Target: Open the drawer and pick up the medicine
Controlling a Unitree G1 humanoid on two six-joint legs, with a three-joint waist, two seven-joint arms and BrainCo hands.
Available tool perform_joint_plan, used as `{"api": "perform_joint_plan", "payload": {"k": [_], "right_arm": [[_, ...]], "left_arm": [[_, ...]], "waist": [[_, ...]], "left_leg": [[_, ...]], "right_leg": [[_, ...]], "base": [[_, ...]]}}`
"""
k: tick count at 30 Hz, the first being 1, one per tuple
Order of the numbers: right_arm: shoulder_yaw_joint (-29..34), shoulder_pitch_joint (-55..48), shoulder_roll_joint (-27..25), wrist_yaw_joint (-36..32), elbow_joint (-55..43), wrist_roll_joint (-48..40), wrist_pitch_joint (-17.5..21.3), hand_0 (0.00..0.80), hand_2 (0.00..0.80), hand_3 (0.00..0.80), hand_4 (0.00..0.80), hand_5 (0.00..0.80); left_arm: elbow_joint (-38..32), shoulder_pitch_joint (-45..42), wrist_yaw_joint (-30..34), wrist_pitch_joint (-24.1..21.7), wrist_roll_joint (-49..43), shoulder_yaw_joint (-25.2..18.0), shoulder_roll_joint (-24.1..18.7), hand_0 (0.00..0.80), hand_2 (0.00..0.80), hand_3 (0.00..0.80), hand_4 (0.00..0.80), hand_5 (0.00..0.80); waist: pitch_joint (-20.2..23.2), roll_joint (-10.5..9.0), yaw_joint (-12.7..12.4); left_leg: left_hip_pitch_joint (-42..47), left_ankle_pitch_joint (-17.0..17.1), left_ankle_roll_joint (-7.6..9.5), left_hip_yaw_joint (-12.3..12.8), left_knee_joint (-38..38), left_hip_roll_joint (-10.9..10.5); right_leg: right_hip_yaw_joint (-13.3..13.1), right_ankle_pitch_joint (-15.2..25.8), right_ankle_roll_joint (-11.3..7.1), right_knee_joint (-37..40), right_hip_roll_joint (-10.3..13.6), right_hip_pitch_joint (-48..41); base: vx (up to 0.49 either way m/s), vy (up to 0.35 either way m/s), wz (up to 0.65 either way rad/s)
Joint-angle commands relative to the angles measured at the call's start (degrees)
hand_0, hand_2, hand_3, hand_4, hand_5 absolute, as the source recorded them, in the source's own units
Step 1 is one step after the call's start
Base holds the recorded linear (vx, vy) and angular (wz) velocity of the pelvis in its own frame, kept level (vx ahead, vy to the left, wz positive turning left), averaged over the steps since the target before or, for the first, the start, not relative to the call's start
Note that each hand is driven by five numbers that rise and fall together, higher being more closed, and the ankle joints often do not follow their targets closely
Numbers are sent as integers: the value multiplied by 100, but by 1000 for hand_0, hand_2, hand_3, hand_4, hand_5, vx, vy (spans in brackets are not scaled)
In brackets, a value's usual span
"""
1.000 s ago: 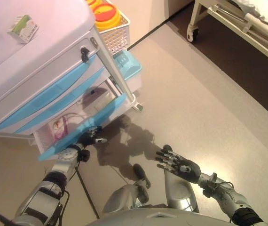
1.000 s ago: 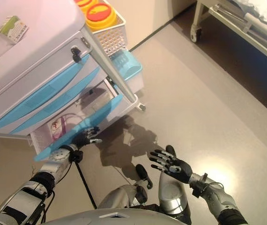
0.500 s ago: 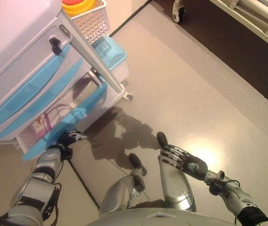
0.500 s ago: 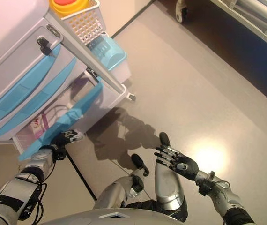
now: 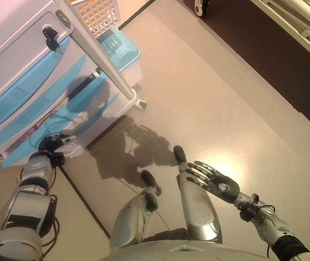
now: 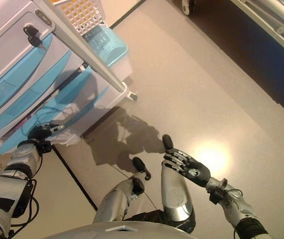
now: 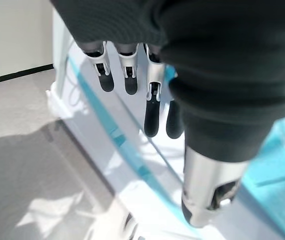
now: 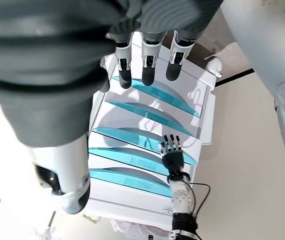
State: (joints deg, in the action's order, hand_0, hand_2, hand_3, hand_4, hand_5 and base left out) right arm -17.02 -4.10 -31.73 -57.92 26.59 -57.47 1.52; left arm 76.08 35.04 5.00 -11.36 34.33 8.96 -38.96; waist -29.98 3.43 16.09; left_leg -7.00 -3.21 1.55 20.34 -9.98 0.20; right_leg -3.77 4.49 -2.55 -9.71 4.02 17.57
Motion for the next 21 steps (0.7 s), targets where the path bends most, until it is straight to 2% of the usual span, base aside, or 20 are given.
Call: {"api": "perform_joint_plan", "payload": {"k": [1, 8, 13, 17, 21], "right_arm": [[-322, -82, 222, -238, -372, -316, 212, 0, 0, 0, 0, 0], [-364, -80, 203, -246, -413, -383, 218, 0, 0, 0, 0, 0], [-417, -19, 228, -210, -398, -411, 216, 0, 0, 0, 0, 0], [-479, 36, 292, -77, -424, -383, 285, 0, 0, 0, 0, 0], [-410, 79, 333, 478, -430, -329, 435, 0, 0, 0, 0, 0]], "left_arm": [[-107, 320, -119, -93, 93, -260, -1192, 0, 0, 0, 0, 0], [38, 776, -18, -95, -179, -1, -1778, 0, 0, 0, 0, 0], [97, 932, 166, 16, 29, 54, -1880, 0, 0, 0, 0, 0], [50, 889, 814, 107, 100, 95, -1785, 0, 0, 0, 0, 0], [-387, 547, 1683, 228, 362, 184, -1393, 0, 0, 0, 0, 0]], "waist": [[21, -246, -76], [19, -247, -143], [19, -261, -205], [19, -290, -273], [19, -292, -351]], "left_leg": [[-721, -665, -25, -286, -1044, 44], [-887, -654, 0, -279, -1087, 54], [-955, -684, 14, -320, -1139, 58], [-956, -684, 24, -364, -1131, 48], [-855, -669, 24, -424, -1035, 19]], "right_leg": [[270, -754, -446, -836, 458, 293], [329, -714, -461, -880, 506, 447], [393, -715, -474, -912, 541, 480], [458, -718, -482, -925, 543, 446], [558, -753, -480, -915, 541, 328]], "base": [[-24, -10, 5], [-14, 2, 7], [-8, -14, 4], [-24, -58, 4], [-36, -73, 8]]}}
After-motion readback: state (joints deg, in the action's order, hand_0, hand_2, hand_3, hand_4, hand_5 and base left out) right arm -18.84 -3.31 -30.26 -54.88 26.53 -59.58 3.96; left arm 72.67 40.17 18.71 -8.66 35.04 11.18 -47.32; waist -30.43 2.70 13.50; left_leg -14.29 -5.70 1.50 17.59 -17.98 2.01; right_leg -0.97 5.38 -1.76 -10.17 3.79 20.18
